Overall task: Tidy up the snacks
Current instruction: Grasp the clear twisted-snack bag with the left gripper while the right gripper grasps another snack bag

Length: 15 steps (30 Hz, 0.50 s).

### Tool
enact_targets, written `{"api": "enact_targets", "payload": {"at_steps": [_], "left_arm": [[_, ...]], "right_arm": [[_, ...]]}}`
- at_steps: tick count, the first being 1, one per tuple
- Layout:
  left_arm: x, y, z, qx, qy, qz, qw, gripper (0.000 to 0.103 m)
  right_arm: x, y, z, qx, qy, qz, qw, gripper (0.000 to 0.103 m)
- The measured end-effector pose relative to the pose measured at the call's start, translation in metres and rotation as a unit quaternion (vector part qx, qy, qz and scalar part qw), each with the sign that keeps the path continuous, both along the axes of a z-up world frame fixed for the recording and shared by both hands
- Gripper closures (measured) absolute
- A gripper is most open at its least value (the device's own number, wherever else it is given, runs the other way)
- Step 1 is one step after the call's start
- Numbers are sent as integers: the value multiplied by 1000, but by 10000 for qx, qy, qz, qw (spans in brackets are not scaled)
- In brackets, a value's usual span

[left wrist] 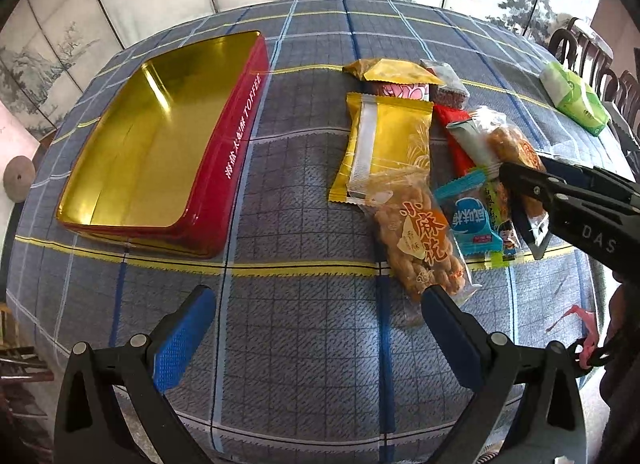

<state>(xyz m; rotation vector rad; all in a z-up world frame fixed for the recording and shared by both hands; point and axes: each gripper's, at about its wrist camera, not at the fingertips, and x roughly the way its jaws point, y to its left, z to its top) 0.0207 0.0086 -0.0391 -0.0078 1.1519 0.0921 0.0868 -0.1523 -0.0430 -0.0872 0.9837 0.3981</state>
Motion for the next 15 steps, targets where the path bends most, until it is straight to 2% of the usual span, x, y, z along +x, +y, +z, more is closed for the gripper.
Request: {"api": "enact_targets", "payload": {"at_steps": [8, 15], "left_arm": [[1, -3, -1, -32, 15, -35, 10000, 1], [2, -3, 0, -225, -1, -30, 9997, 3]], "right_arm": [[-2, -1, 0, 106, -29, -23, 9999, 65], [-9, -10, 6, 179, -191, -202, 9995, 65]]}}
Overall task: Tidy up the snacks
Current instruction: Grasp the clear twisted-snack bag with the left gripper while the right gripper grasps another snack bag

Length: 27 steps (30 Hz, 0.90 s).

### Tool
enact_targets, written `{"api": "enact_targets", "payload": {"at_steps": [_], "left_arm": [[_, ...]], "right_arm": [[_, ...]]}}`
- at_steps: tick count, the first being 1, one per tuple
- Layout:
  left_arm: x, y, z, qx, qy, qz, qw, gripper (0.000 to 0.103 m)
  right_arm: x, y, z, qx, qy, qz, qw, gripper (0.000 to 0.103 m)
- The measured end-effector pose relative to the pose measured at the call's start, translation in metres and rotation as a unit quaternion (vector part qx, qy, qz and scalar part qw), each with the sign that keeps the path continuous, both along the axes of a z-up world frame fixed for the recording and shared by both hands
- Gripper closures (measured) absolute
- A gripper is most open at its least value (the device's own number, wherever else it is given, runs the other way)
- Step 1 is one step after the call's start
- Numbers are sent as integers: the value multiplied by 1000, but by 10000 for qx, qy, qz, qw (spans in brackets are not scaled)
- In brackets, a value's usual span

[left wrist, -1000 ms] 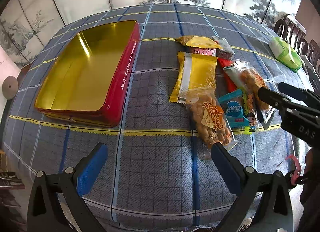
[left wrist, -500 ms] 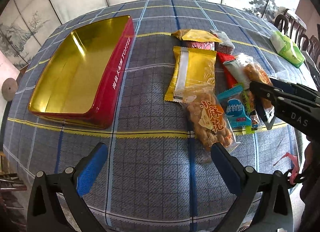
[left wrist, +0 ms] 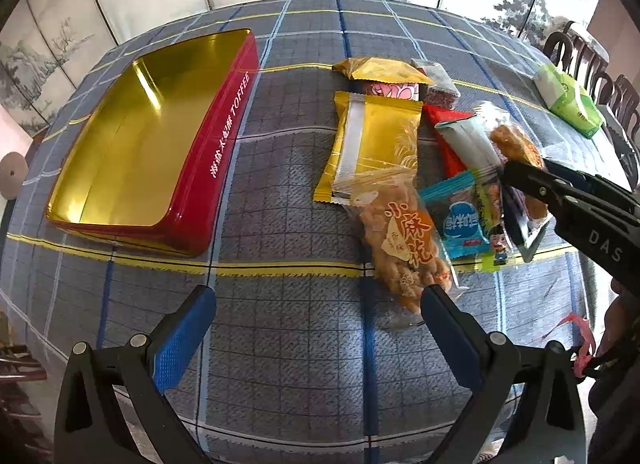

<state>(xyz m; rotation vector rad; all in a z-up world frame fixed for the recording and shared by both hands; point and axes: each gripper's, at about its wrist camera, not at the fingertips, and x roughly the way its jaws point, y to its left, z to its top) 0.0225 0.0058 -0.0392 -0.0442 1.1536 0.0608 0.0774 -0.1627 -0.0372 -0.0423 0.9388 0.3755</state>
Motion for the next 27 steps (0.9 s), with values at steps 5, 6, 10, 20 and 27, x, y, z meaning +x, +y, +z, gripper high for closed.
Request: {"api": "enact_targets", "payload": {"at_steps": [5, 6, 10, 20, 27], "left_arm": [[4, 0, -2, -237, 102, 61, 9996, 13], [6, -1, -2, -249, 125, 81, 9996, 16], [13, -3, -2, -411, 167, 124, 9989, 25], [31, -10, 4, -940, 306, 248, 9948, 32], [39, -26, -12, -773, 491, 154, 9957, 32]], "right_arm": [[-4, -14, 6, 73, -41, -122, 9999, 65], [-5, -17, 6, 94, -49, -163, 9998, 65], [-8, -27, 5, 121, -38, -281, 9995, 65], [-7, -42, -2, 257, 50, -452, 9986, 65], [-10, -47, -6, 372, 78, -491, 9981, 65]]}}
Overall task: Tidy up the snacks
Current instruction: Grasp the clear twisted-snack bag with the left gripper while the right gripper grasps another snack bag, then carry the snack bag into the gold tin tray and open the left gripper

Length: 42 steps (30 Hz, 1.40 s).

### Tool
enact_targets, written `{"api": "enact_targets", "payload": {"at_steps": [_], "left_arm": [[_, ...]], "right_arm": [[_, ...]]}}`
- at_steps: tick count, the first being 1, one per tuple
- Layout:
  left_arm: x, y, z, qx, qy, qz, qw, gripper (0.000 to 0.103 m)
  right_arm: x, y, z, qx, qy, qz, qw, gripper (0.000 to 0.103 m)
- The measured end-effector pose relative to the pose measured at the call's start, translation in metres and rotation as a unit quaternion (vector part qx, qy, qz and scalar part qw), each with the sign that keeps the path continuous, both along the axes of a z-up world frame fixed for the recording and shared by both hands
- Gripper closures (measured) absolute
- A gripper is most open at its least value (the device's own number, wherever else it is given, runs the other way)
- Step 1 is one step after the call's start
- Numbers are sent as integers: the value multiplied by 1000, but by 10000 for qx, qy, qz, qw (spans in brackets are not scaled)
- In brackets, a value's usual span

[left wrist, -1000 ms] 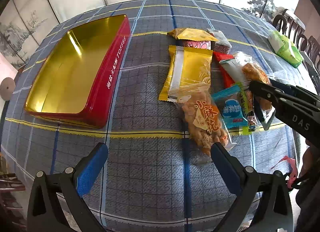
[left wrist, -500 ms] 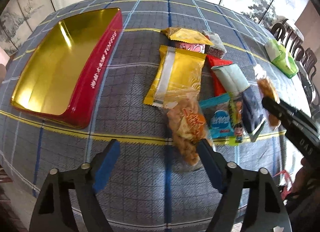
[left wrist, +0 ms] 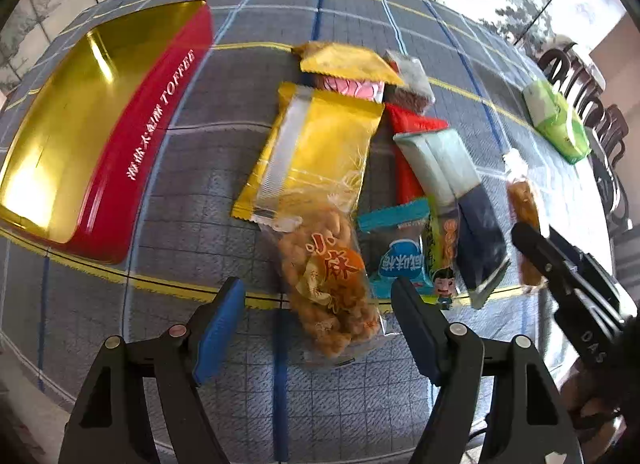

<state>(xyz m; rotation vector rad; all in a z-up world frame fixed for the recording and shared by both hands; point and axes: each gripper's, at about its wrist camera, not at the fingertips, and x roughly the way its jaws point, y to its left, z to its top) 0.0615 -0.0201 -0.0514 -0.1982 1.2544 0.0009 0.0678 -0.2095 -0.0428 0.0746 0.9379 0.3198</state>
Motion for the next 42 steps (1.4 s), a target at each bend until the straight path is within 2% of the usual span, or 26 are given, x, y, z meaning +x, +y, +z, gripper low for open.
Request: {"api": "enact_targets", "payload": {"at_steps": [7, 12, 17, 23, 42], "left_arm": [[-2, 2, -6, 30, 9, -89, 10000, 35], [-6, 5, -4, 17, -61, -230, 9997, 50], [-10, 10, -1, -13, -108, -377, 9992, 60], [-16, 16, 0, -3, -192, -511, 9985, 64], [-34, 23, 24, -48, -520, -894, 9946, 67]], "right_arm": [[-2, 0, -2, 2, 31, 22, 10000, 65], [-2, 1, -3, 0, 59, 1, 10000, 65], [-3, 5, -2, -34, 67, 34, 10000, 65], [-4, 9, 0, -66, 50, 30, 10000, 65], [-9, 16, 5, -189, -19, -107, 9998, 65]]}}
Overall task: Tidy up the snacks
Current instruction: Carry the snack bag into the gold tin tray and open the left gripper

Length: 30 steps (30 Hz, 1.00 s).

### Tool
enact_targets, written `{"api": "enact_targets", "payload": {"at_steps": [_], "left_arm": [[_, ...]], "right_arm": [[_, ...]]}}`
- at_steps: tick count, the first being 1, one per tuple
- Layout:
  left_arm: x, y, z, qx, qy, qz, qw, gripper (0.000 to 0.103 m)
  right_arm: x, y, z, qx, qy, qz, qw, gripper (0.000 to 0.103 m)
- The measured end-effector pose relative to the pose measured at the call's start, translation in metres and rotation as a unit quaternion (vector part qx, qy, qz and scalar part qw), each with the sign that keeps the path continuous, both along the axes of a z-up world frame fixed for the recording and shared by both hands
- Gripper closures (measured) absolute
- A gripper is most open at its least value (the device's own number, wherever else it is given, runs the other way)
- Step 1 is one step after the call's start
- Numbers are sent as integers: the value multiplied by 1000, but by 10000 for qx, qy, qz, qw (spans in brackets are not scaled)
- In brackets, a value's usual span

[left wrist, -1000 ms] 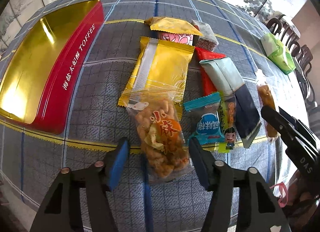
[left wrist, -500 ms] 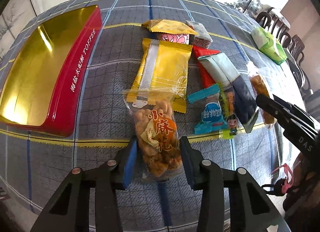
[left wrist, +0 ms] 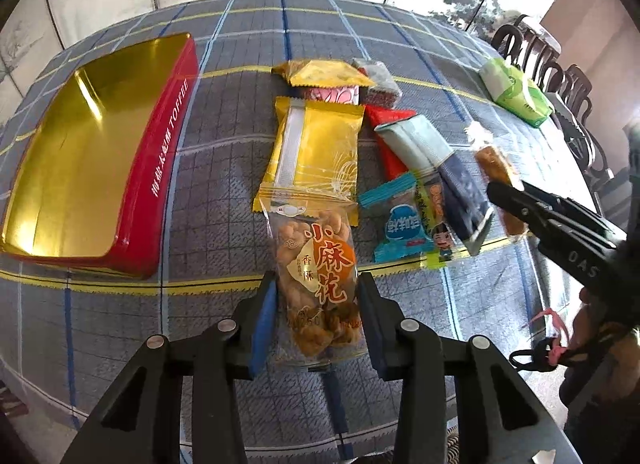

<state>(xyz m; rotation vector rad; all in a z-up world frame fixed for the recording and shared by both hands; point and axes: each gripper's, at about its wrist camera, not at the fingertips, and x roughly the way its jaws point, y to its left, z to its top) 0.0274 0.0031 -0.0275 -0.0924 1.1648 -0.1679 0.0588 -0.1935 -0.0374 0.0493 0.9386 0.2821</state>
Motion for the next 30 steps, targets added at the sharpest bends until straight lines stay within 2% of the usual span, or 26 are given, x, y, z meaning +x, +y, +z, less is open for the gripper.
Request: {"api": "enact_targets", "payload": {"at_steps": [8, 17, 22, 30], "left_arm": [[3, 13, 22, 94, -305, -26, 9995, 67], [21, 71, 49, 465, -729, 190, 9961, 67], [31, 116, 44, 750, -749, 395, 9936, 67], [45, 171, 20, 964, -446, 607, 9925, 67]], "right_arm": [[-2, 3, 1, -22, -23, -55, 10000, 65], [-2, 3, 5, -46, -54, -217, 9997, 65], [-1, 9, 7, -102, -70, -289, 9995, 65], [-1, 22, 15, -176, -140, -307, 9993, 65]]}}
